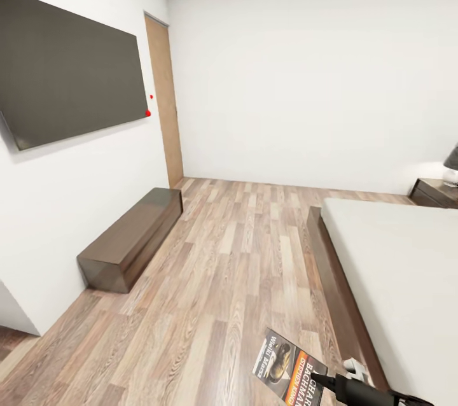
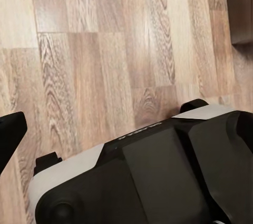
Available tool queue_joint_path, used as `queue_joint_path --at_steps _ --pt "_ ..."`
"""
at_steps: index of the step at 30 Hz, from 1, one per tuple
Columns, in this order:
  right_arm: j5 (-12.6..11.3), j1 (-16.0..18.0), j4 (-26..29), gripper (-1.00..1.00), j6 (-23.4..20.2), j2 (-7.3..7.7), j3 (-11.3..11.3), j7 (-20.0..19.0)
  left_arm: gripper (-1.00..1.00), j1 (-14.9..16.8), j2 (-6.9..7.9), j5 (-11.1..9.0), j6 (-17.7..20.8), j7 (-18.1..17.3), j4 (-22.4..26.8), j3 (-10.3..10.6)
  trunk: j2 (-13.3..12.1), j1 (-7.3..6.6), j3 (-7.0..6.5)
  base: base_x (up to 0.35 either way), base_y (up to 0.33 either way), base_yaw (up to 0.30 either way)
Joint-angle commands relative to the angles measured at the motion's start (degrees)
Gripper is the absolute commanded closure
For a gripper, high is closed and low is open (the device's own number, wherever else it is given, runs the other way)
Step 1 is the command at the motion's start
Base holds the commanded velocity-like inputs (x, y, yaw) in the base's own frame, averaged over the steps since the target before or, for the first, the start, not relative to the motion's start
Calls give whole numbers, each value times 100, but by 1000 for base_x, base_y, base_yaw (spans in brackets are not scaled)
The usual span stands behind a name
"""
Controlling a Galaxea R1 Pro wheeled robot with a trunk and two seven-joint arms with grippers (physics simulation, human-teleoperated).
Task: In the bedroom, move the book from the bed onto either nightstand, and place the two sandals side by side next to the bed.
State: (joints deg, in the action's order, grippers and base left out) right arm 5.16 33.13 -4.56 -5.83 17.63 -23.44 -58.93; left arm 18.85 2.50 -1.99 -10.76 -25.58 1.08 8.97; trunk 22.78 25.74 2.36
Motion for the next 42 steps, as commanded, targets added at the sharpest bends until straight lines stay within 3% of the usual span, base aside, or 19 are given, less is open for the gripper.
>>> queue_joint_path --at_steps 1,12,27,42 --pt "46 10 -10 100 -41 4 -56 -12 -100 4 2 -21 -31 -9 -3 43 14 4 13 0 0 -231" --pt "46 10 -10 100 -41 4 -56 -11 -100 4 3 -21 -32 -9 -3 43 14 4 13 0 0 -217" --pt "46 10 -10 100 -41 4 -56 -11 -100 4 1 -21 -31 -9 -3 43 14 4 13 0 0 -30" --pt "46 10 -10 100 -41 4 -56 -13 -100 6 1 -21 -32 -9 -3 43 14 4 13 0 0 -169"
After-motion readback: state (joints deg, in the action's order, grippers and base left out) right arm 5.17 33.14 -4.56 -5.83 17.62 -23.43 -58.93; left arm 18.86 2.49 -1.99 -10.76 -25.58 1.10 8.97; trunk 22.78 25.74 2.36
